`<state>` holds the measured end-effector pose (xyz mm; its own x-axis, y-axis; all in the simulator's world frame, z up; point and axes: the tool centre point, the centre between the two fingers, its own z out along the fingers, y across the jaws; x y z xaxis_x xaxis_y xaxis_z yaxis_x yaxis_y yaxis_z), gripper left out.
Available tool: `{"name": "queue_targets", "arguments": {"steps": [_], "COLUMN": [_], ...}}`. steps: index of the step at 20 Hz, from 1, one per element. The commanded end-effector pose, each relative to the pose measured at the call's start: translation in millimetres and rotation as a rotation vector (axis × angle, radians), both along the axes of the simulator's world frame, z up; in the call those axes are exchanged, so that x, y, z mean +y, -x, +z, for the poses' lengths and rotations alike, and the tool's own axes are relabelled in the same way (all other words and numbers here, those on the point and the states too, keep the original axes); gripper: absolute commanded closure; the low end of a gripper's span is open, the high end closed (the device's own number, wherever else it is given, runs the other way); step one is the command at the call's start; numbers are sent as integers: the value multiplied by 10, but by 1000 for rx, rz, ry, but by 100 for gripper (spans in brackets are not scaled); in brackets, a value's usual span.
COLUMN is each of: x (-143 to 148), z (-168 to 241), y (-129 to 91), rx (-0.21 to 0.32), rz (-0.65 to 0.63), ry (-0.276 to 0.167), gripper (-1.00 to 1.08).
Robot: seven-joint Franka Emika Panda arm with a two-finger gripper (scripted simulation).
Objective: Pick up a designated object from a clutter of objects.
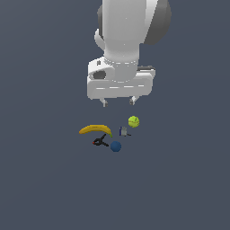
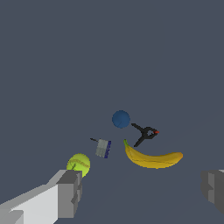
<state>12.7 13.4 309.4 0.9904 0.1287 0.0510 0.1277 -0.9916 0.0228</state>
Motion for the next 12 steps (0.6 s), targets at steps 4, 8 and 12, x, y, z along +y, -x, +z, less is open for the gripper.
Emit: {"name": "queue_targets", "arguments": {"steps": [4, 8, 12], "x": [-12, -12, 2], "z": [-305, -593, -887], "y": [-9, -1, 25], "rx": [14, 28, 43], "rz": [129, 258, 395], "ry": [31, 55, 72], "gripper": [-92, -92, -92]}}
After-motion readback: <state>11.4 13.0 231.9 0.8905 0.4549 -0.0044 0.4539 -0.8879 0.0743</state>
